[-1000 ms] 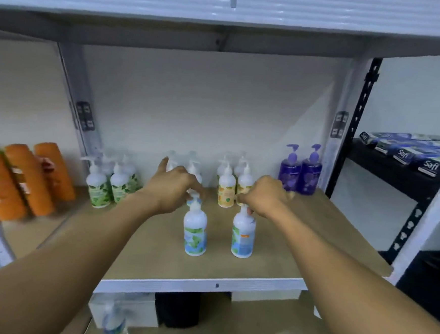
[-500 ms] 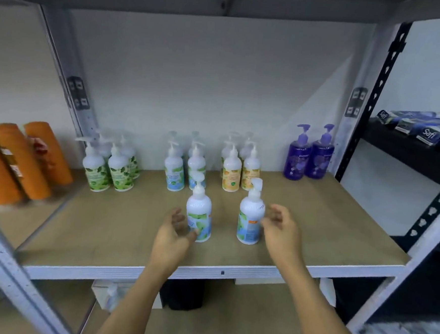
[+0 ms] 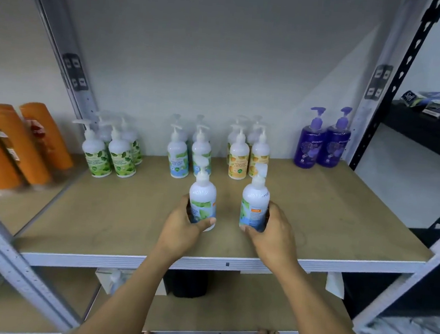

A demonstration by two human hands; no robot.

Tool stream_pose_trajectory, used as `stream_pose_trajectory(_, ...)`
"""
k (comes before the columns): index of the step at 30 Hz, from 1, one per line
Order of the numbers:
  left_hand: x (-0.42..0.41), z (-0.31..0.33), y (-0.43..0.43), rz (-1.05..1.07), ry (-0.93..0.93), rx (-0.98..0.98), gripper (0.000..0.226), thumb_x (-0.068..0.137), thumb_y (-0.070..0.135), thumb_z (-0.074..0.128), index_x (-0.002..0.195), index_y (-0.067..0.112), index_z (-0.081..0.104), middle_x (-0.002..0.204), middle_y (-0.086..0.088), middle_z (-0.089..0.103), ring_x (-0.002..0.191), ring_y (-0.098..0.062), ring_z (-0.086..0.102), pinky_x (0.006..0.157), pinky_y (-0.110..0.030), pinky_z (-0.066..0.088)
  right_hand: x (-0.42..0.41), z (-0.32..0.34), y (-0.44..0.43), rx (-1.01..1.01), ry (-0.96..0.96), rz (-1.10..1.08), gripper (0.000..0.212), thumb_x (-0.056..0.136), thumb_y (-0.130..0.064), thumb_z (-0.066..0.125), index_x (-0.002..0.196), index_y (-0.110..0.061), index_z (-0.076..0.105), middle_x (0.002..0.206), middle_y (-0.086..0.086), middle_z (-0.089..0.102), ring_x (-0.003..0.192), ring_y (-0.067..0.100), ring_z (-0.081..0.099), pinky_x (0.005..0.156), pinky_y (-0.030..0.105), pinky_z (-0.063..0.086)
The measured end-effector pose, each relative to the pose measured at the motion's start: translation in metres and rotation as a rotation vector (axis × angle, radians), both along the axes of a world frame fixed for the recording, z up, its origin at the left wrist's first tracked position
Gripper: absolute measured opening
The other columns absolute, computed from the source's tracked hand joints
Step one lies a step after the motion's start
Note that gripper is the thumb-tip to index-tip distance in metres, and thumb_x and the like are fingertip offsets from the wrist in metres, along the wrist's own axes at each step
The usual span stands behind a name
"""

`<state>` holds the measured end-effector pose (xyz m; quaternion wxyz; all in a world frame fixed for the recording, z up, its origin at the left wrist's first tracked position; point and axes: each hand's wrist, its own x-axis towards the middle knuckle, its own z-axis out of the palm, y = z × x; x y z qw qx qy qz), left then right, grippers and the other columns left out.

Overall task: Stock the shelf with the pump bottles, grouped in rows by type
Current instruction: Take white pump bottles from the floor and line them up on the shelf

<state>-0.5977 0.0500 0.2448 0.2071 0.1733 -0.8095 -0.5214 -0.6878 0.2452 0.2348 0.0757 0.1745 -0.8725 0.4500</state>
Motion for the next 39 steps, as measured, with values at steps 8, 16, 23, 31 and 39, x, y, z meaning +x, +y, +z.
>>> stream_pose_trajectory(8,0.007,0.005,-0.041,0.059,0.013,0.016,0.052,0.078,0.015,0.086,0.123,0.022,0.059,0.109,0.010,0.073,0.096,0.001,0.069,0.086,-0.023,0.054,-0.007,0.000,-0.029,0.018,0.015,0.063,0.058,0.070,-0.035,0.086,0.119,-0.025,0.058,0.112,-0.005,0.067,0.102,0.019,0.063,0.088,0.042,0.053)
stream_pose_trajectory(16,0.027,0.005,-0.078,0.184,0.010,0.005,0.049,0.078,0.016,0.085,0.116,0.025,0.056,0.101,0.017,0.067,0.084,0.015,0.062,0.073,-0.009,0.050,-0.026,0.006,-0.082,0.014,0.011,0.090,0.053,0.068,-0.035,0.087,0.112,-0.023,0.060,0.111,-0.003,0.070,0.100,0.021,0.065,0.087,0.041,0.053)
stream_pose_trajectory(23,0.039,0.001,-0.096,0.164,-0.316,-0.335,0.080,0.066,0.061,0.082,0.131,0.037,0.042,0.124,0.016,0.056,0.127,-0.014,0.049,0.116,-0.052,0.026,-0.051,0.003,-0.123,-0.024,-0.035,0.198,0.064,0.066,-0.038,0.089,0.122,-0.025,0.058,0.116,-0.008,0.071,0.103,0.015,0.067,0.091,0.041,0.055)
stream_pose_trajectory(31,0.046,-0.001,-0.112,0.085,-0.572,-0.563,0.108,0.063,0.097,0.045,0.153,0.040,0.026,0.165,0.020,0.014,0.154,-0.010,0.002,0.112,-0.073,-0.007,-0.077,0.001,-0.151,0.022,-0.030,0.190,0.068,0.066,-0.047,0.087,0.123,-0.026,0.056,0.118,-0.006,0.070,0.104,0.016,0.066,0.094,0.044,0.052)
stream_pose_trajectory(39,0.052,-0.001,-0.125,0.014,-0.669,-0.635,0.119,0.054,0.105,0.030,0.157,0.047,0.008,0.165,0.025,0.000,0.153,-0.003,-0.005,0.111,-0.073,-0.008,-0.072,0.005,-0.165,0.172,0.022,0.094,0.096,0.055,-0.070,0.084,0.124,-0.015,0.045,0.124,0.002,0.059,0.118,0.025,0.056,0.098,0.045,0.046)
